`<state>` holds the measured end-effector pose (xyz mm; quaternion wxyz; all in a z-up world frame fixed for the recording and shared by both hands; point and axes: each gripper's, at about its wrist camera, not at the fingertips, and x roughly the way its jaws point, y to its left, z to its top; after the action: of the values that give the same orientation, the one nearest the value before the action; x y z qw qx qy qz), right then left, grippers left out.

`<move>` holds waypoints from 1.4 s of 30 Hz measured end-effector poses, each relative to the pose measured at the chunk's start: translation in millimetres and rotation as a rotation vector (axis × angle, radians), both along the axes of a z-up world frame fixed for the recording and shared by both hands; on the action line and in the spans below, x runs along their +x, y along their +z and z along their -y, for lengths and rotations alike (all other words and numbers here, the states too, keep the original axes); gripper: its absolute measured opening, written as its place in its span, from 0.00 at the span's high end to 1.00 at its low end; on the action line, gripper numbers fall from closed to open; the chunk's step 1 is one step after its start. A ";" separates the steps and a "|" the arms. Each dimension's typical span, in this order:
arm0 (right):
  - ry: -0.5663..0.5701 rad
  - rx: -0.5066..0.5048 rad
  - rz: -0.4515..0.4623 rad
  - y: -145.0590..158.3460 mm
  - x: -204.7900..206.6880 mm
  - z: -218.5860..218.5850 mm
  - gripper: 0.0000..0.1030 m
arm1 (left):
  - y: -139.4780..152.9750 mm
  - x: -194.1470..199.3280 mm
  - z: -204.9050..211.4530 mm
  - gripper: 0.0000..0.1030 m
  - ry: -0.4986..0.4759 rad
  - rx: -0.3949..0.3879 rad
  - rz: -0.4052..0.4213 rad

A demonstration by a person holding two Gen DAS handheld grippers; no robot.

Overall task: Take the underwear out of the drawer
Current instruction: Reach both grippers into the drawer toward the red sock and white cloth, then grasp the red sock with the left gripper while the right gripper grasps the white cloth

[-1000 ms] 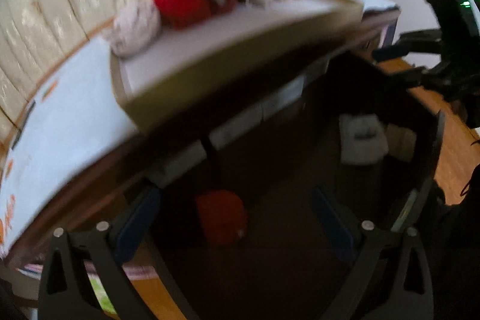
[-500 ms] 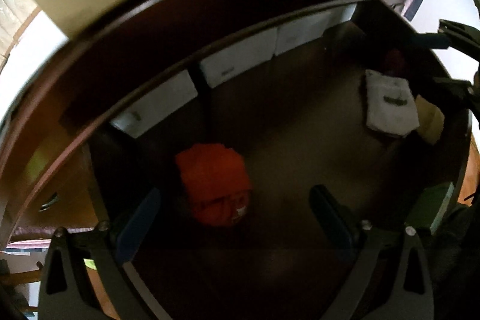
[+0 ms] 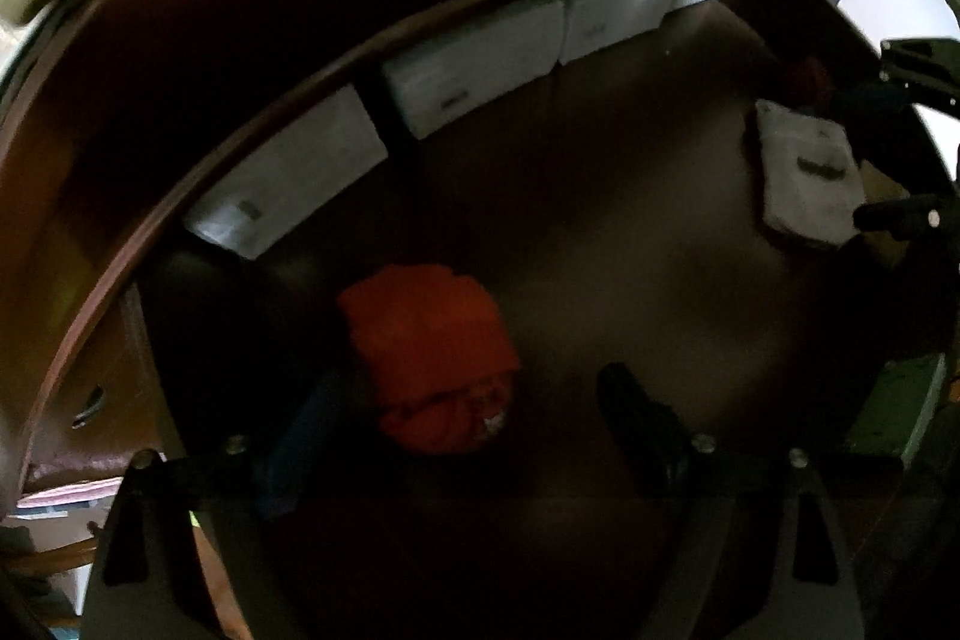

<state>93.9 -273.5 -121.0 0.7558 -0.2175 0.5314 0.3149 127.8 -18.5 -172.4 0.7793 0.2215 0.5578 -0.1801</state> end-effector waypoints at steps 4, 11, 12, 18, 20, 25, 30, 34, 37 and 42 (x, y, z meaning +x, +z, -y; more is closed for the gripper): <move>0.003 -0.034 -0.012 -6.1 2.5 -0.5 0.40 | -3.5 -6.0 4.8 0.22 -0.018 0.030 0.005; 0.018 -0.096 -0.044 -19.3 1.1 -8.1 0.40 | -4.6 -18.1 8.8 0.35 -0.039 0.055 0.026; 0.017 -0.095 -0.048 -19.3 1.0 -8.0 0.40 | -4.5 -19.2 9.0 0.35 -0.041 0.055 0.027; -0.005 -0.151 -0.054 -24.0 7.9 -8.8 0.40 | -7.2 -29.2 17.9 0.36 -0.090 0.091 0.031; -0.009 -0.162 -0.058 -25.3 9.0 -8.4 0.40 | -9.5 -36.1 23.5 0.35 -0.119 0.130 0.045; -0.002 -0.188 -0.091 -33.2 11.7 -13.7 0.40 | -18.3 -34.2 18.4 0.33 -0.091 0.111 -0.030; 0.000 -0.184 -0.115 -37.0 16.3 -15.8 0.40 | -20.2 -38.8 17.2 0.33 -0.089 0.109 -0.042; -0.015 -0.161 -0.147 -38.6 21.8 -15.0 0.40 | -22.3 -40.6 15.8 0.33 -0.078 0.101 -0.059; -0.016 -0.151 -0.157 -38.6 24.0 -15.7 0.39 | -21.1 -41.4 11.9 0.36 -0.058 0.078 -0.069; 0.014 -0.145 -0.129 -34.2 19.9 -21.3 0.51 | -14.9 -53.5 8.7 0.63 -0.061 0.075 -0.017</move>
<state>113.8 -252.2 -155.3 0.7000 -0.2544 0.5989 0.2943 74.3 -27.2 -187.3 0.7597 0.2660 0.5639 -0.1848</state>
